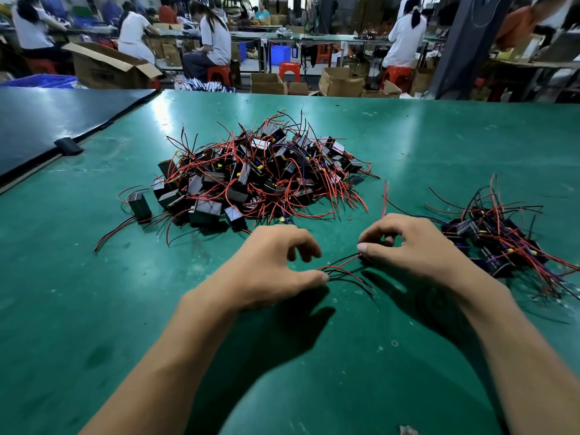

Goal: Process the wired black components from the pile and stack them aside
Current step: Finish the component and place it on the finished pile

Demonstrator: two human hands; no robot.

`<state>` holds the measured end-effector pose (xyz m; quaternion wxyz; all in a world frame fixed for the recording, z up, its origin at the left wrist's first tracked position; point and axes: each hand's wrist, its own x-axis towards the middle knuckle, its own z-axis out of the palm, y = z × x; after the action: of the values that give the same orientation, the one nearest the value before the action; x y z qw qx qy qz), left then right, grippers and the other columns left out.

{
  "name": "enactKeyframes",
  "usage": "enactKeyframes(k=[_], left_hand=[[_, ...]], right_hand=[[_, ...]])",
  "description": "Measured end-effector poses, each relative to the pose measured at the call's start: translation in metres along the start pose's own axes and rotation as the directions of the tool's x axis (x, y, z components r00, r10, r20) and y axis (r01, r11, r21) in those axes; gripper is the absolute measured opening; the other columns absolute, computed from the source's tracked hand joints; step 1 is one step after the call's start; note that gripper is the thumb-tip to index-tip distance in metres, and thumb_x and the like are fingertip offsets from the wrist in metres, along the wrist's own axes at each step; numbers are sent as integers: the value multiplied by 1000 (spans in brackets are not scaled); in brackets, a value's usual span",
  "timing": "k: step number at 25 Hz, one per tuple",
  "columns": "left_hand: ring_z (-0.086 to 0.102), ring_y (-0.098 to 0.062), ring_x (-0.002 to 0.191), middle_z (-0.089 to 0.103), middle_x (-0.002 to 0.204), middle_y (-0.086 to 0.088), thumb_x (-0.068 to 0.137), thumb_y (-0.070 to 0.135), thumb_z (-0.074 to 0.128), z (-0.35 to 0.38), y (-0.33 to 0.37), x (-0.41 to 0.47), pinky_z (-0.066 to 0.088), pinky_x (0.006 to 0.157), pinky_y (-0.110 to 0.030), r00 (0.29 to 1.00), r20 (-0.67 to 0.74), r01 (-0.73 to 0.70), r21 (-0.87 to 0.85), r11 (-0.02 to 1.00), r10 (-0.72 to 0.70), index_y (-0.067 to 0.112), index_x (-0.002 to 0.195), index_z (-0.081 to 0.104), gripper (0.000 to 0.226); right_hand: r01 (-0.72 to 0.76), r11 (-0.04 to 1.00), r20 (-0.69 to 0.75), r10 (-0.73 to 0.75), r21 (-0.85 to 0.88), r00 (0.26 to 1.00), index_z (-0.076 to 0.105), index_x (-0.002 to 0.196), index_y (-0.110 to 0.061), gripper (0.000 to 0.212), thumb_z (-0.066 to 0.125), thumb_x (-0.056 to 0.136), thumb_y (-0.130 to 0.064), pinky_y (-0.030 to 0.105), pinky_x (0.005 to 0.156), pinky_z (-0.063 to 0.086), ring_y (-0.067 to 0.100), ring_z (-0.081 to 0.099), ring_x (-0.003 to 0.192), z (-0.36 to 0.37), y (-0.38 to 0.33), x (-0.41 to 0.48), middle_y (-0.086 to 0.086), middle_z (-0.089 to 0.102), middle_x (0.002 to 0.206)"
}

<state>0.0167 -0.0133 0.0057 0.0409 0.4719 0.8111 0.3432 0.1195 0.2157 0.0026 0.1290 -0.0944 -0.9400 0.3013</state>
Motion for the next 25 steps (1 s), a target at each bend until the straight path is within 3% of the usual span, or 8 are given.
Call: enactKeyframes(k=[3, 6, 10, 13, 17, 21, 23, 25], left_hand=[[55, -11, 87, 66, 94, 3, 80, 32, 78, 27, 4, 3, 42, 80, -22, 996, 45, -86, 86, 993, 83, 18, 100, 73, 25], [55, -12, 81, 63, 88, 3, 81, 14, 71, 31, -5, 5, 44, 77, -25, 999, 29, -36, 82, 996, 33, 16, 102, 72, 21], [49, -1, 68, 60, 78, 8, 77, 8, 61, 20, -20, 5, 38, 67, -21, 993, -41, 114, 76, 991, -111, 21, 101, 70, 29], [49, -2, 72, 57, 80, 6, 78, 12, 62, 17, -23, 6, 36, 64, -16, 983, -87, 173, 115, 978, -164, 24, 92, 72, 21], [54, -12, 81, 54, 84, 11, 80, 25, 71, 21, -19, 6, 44, 73, -26, 987, -70, 154, 117, 981, -146, 26, 81, 67, 4], [48, -7, 67, 53, 69, 18, 84, 20, 67, 26, -20, 7, 34, 60, -17, 989, -99, 124, 96, 988, -114, 28, 81, 56, 14], [51, -3, 64, 56, 71, 17, 86, 16, 64, 27, -22, 7, 32, 57, -8, 982, -135, 143, 49, 989, -135, 27, 86, 55, 14], [54, -4, 65, 60, 76, 13, 88, 14, 62, 28, -23, 7, 36, 57, -7, 971, -181, 159, 0, 987, -157, 23, 93, 58, 11]], right_hand=[[70, 998, 55, -70, 0, 996, 77, 87, -27, 13, 78, 83, -15, 17, 75, 44, 8, 61, 80, 9, -6, 2, -8, 68, 87], [81, 995, 127, -72, -65, 989, 79, 87, -29, 13, 79, 81, -18, 15, 74, 41, 5, 59, 83, 16, -5, 3, -13, 67, 83], [84, 996, -26, -85, -41, 996, 76, 86, -27, 7, 79, 84, -20, 22, 70, 43, 12, 59, 75, 18, 1, 4, -8, 67, 84], [89, 996, -116, -87, 11, 989, 75, 87, -24, 7, 79, 84, -17, 14, 69, 44, 14, 62, 75, 20, 0, 3, -8, 69, 82], [28, 996, -150, -15, 81, 989, 71, 84, -24, 10, 77, 85, -16, 8, 63, 41, 9, 61, 68, 24, -3, 3, -10, 69, 75], [22, 995, -197, -2, 101, 980, 65, 83, -21, 15, 76, 84, -11, 8, 61, 39, -1, 57, 64, 22, -5, 2, -10, 65, 74], [60, 998, -134, -56, 26, 989, 66, 80, -29, 23, 74, 83, -8, 9, 69, 36, -4, 55, 75, 22, -6, 1, -11, 65, 83], [86, 996, -63, -88, -24, 994, 73, 85, -34, 24, 73, 84, -10, 25, 87, 39, 6, 53, 94, 24, -6, 2, -9, 65, 97]])
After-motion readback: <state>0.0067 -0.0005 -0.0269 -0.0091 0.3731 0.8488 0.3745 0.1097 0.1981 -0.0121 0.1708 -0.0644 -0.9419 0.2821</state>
